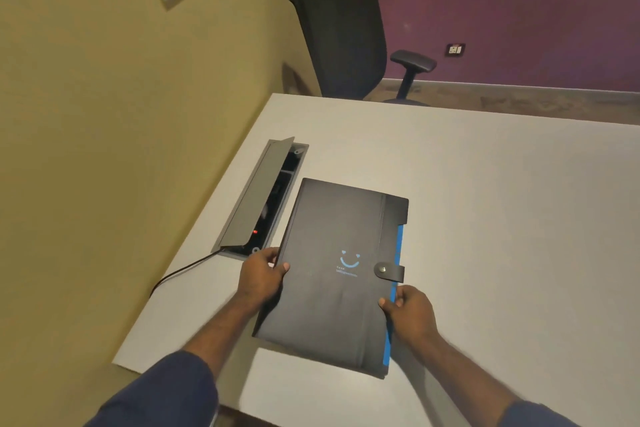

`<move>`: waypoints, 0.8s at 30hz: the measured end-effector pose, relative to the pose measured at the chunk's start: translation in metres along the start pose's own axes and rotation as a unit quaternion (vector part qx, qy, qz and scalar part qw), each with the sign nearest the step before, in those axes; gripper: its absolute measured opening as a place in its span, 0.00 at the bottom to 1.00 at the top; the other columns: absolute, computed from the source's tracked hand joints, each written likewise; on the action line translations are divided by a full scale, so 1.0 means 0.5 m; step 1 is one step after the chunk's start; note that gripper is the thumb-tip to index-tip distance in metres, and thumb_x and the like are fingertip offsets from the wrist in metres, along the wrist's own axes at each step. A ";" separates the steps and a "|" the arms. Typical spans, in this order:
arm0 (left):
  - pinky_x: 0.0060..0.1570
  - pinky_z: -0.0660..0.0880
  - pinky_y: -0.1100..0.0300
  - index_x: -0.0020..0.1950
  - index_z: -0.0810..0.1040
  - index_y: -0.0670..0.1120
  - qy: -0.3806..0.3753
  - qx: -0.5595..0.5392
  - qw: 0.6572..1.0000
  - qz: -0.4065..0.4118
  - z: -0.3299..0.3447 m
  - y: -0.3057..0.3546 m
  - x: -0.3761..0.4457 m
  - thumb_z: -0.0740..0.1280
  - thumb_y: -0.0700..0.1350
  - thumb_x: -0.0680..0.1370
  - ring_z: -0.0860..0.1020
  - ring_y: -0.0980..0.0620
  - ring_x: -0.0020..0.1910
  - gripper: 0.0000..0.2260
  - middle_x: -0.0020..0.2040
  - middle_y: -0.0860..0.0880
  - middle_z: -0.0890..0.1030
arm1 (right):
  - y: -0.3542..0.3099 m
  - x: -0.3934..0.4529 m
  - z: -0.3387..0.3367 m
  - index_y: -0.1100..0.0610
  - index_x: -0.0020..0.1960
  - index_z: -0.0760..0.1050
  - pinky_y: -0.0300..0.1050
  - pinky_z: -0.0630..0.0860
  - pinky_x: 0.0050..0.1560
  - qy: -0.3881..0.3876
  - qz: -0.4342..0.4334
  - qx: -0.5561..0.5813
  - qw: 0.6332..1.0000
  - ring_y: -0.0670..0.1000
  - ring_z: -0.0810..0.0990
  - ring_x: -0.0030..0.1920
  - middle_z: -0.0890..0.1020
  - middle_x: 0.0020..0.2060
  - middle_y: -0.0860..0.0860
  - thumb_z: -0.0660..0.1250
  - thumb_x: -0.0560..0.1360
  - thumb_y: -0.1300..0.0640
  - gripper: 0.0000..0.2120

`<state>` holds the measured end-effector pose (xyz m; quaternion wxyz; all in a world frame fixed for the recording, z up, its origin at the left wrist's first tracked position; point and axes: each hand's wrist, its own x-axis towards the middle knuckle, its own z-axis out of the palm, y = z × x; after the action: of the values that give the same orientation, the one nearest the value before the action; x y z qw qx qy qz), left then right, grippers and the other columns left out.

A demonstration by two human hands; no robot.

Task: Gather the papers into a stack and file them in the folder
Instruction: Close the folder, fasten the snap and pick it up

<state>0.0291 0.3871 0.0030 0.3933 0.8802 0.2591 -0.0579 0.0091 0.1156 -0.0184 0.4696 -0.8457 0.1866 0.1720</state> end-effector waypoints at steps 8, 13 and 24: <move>0.65 0.72 0.50 0.69 0.73 0.38 0.006 -0.006 0.999 -0.041 -0.012 -0.055 0.056 0.73 0.41 0.76 0.76 0.41 0.65 0.23 0.67 0.40 0.78 | -0.046 0.023 0.072 0.54 0.38 0.71 0.43 0.68 0.37 -0.029 0.015 -0.056 0.998 0.51 0.76 0.37 0.78 0.35 0.48 0.70 0.73 0.58 0.09; 0.65 0.72 0.51 0.69 0.74 0.38 0.016 -0.021 0.998 -0.062 0.004 -0.086 0.075 0.73 0.41 0.75 0.77 0.41 0.65 0.23 0.66 0.40 0.78 | -0.054 0.030 0.097 0.51 0.37 0.67 0.41 0.67 0.36 -0.030 0.015 -0.110 0.993 0.47 0.73 0.35 0.73 0.33 0.45 0.69 0.74 0.57 0.12; 0.66 0.71 0.51 0.70 0.72 0.37 0.029 -0.008 0.997 -0.070 0.033 -0.109 0.097 0.71 0.39 0.77 0.75 0.40 0.67 0.22 0.67 0.39 0.77 | -0.056 0.053 0.130 0.54 0.42 0.70 0.43 0.68 0.40 -0.020 0.049 -0.129 0.990 0.52 0.74 0.39 0.75 0.36 0.48 0.69 0.74 0.57 0.07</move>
<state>0.0451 0.4253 -0.0590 0.3874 0.8583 0.3316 -0.0572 0.0379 0.1809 -0.0428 0.3515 -0.8853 0.1944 0.2344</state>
